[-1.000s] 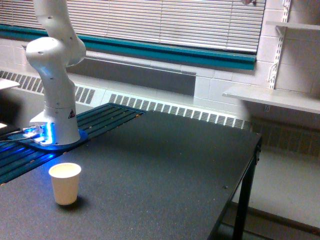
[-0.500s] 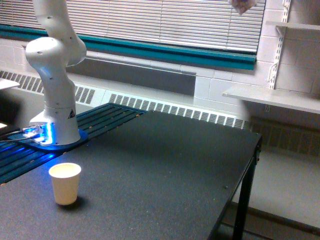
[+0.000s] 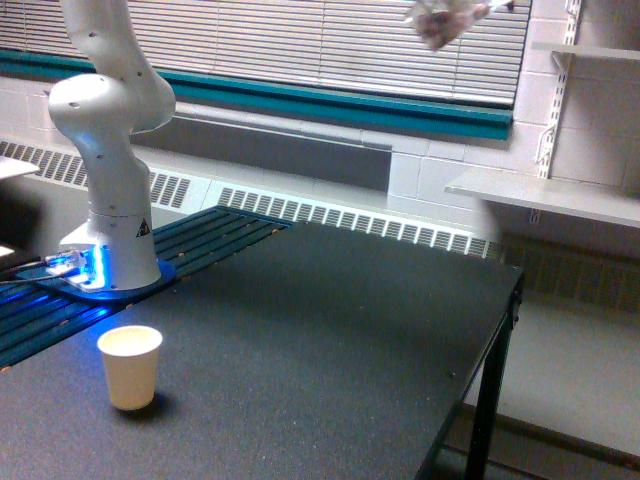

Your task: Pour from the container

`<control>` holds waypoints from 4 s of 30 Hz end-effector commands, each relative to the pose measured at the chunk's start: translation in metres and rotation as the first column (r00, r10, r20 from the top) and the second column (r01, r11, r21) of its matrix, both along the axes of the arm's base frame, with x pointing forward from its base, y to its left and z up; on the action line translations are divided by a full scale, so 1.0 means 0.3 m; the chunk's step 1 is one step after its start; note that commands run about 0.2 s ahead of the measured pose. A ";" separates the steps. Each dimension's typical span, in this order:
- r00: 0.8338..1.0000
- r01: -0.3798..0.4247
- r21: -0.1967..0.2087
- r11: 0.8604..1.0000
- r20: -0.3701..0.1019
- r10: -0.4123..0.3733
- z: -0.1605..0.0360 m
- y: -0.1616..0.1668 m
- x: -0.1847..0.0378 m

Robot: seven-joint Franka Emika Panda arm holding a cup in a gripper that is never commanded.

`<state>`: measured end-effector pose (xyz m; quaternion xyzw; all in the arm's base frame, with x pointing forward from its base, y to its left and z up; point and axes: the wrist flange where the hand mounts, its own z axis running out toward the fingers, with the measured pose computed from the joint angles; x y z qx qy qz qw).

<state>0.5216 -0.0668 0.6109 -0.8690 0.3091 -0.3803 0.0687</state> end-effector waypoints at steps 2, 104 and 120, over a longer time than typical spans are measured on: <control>0.999 0.032 -0.053 0.998 0.002 -0.032 -0.026 -0.152 -0.107; 0.886 -0.011 -0.289 0.957 -0.447 -0.125 -0.791 -0.792 -1.011; 0.866 -0.056 -0.336 0.940 -0.485 -0.122 -0.823 -0.852 -1.010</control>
